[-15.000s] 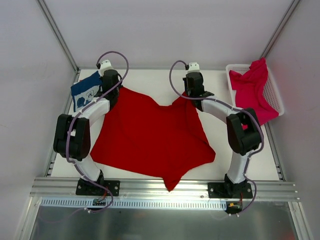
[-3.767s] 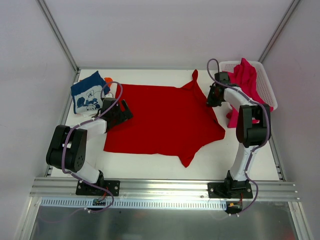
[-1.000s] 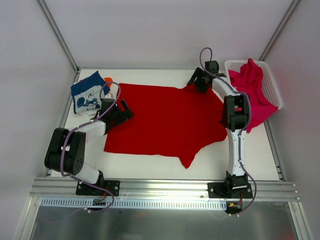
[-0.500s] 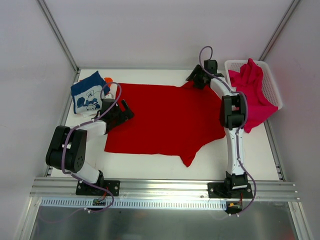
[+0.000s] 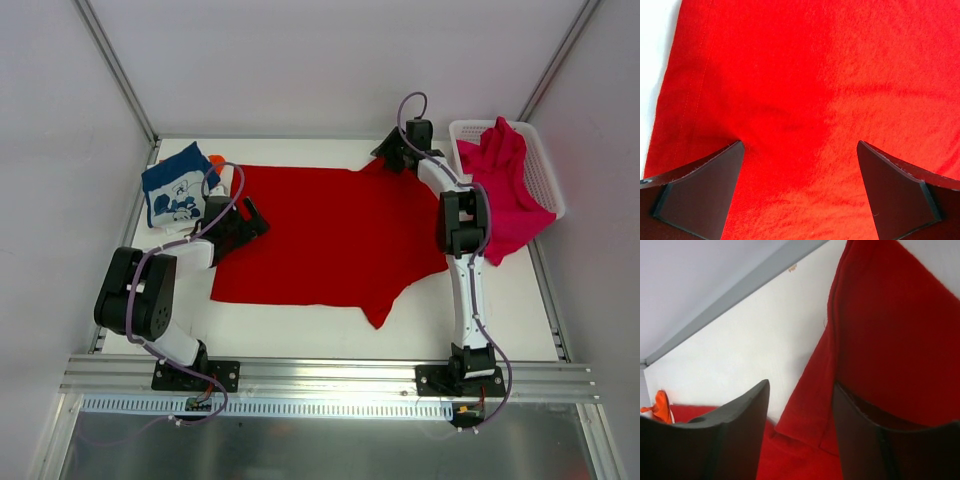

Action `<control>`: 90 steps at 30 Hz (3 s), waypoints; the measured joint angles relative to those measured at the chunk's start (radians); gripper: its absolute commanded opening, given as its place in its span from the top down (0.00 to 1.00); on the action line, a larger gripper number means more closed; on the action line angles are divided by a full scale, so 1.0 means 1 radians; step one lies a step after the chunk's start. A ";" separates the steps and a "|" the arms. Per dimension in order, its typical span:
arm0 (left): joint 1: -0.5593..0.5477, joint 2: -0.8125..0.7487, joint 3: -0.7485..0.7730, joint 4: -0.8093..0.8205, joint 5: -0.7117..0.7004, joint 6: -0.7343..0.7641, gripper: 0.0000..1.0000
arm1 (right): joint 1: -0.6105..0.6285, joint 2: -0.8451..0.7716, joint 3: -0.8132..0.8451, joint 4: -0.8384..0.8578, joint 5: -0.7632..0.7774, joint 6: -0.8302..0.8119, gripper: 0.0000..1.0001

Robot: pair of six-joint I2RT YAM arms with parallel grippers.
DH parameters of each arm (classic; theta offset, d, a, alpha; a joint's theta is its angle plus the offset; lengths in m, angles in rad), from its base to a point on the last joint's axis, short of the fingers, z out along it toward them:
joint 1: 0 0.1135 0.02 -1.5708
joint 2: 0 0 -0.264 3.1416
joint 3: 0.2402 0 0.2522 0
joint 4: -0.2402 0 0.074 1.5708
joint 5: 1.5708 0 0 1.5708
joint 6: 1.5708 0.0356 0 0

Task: Fold and stack the t-shirts
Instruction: Flatten out the tshirt

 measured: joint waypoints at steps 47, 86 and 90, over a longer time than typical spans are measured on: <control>0.000 0.054 0.032 0.056 0.055 -0.007 0.01 | 0.186 -0.486 0.127 0.073 0.320 -0.380 0.01; -0.354 -0.595 -0.360 -0.187 0.026 -0.134 0.01 | 0.306 -1.609 -1.805 0.017 0.195 0.097 0.03; -0.362 -0.640 -0.362 -0.196 0.013 -0.137 0.01 | 0.306 -1.481 -1.801 0.195 0.118 0.132 0.03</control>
